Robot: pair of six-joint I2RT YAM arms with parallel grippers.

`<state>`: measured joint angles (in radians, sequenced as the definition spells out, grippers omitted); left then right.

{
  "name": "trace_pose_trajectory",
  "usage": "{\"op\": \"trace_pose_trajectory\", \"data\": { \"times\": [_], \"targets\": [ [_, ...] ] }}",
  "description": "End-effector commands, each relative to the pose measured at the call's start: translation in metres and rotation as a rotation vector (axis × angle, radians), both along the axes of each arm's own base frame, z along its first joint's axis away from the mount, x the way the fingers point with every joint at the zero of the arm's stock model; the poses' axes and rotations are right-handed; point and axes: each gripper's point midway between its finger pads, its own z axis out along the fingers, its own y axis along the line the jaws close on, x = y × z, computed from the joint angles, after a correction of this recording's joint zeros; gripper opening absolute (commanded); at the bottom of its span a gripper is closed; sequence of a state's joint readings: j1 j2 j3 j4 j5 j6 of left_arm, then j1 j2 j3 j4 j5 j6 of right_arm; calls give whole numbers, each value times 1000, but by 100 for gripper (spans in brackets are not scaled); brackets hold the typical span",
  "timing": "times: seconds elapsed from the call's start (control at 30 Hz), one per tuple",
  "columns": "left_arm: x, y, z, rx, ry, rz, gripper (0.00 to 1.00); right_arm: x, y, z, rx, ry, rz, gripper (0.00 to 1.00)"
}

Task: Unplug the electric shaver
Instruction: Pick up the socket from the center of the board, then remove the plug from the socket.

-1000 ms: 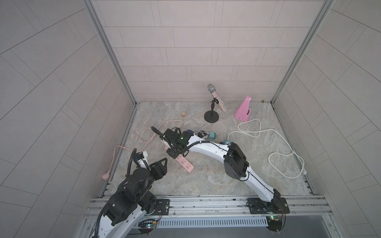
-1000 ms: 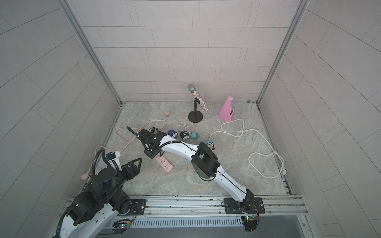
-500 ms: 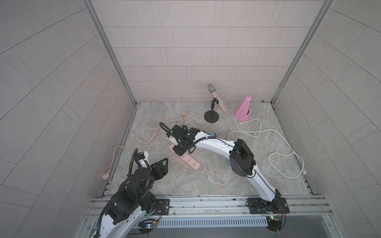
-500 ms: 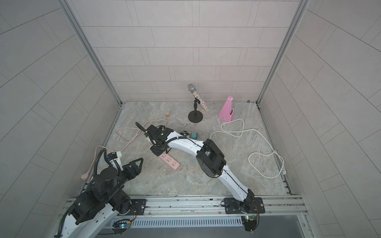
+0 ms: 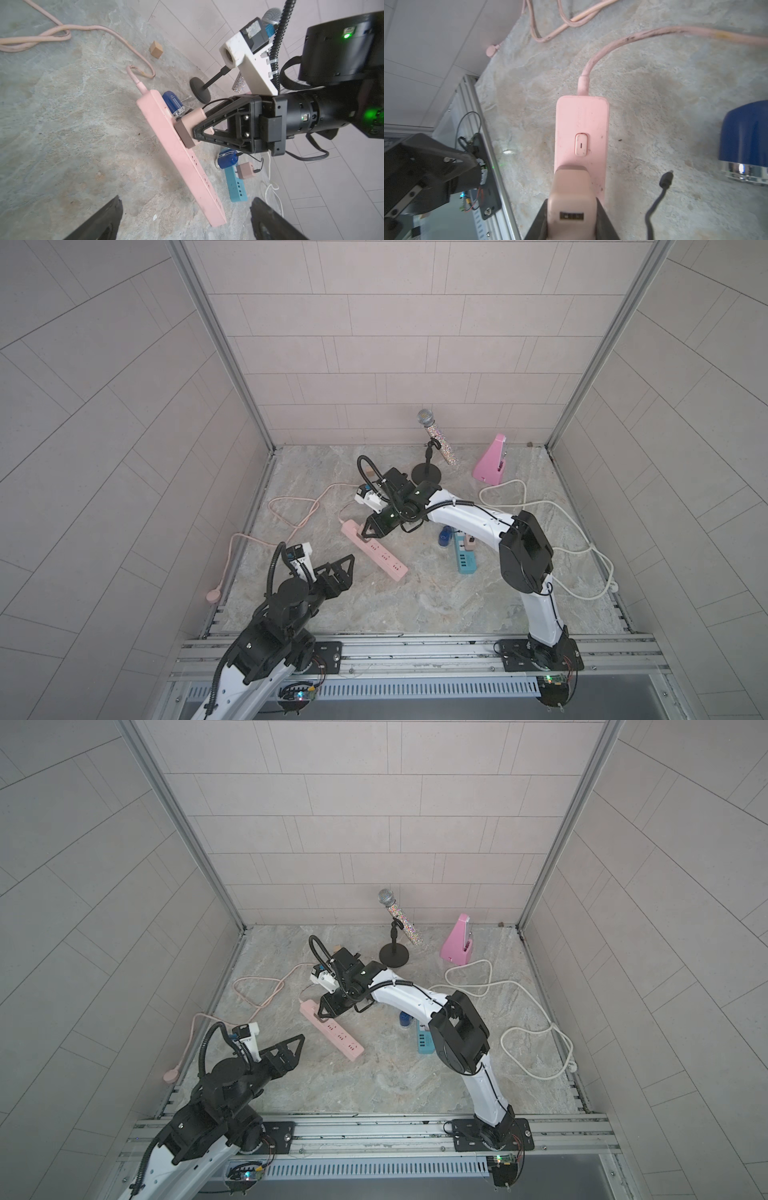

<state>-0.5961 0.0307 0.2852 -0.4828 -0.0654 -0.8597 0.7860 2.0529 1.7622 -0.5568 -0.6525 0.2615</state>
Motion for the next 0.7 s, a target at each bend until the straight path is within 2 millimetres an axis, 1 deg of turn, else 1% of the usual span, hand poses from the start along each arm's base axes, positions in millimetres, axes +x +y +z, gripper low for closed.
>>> {"op": "trace_pose_trajectory", "data": {
  "times": [0.0,0.1,0.3,0.4,0.5,0.57,0.67],
  "targets": [
    [4,-4,8,-26,-62,-12,100,-11,6,55,197,17,55,12],
    [6,-12,10,-55,-89,-39,100,-14,4,66,267,52,70,11],
    [8,-29,20,-130,-157,-117,100,-21,-4,82,340,82,104,10],
    [6,-37,29,-160,-204,-159,100,-24,-7,91,388,98,119,9],
    [4,-44,42,-206,-265,-202,100,-28,-9,103,460,123,138,9],
    [3,-48,47,-228,-290,-224,100,-28,-11,110,505,135,136,9],
    [0,-51,53,-249,-309,-243,100,-25,-13,127,614,160,135,9]
  ]
}}
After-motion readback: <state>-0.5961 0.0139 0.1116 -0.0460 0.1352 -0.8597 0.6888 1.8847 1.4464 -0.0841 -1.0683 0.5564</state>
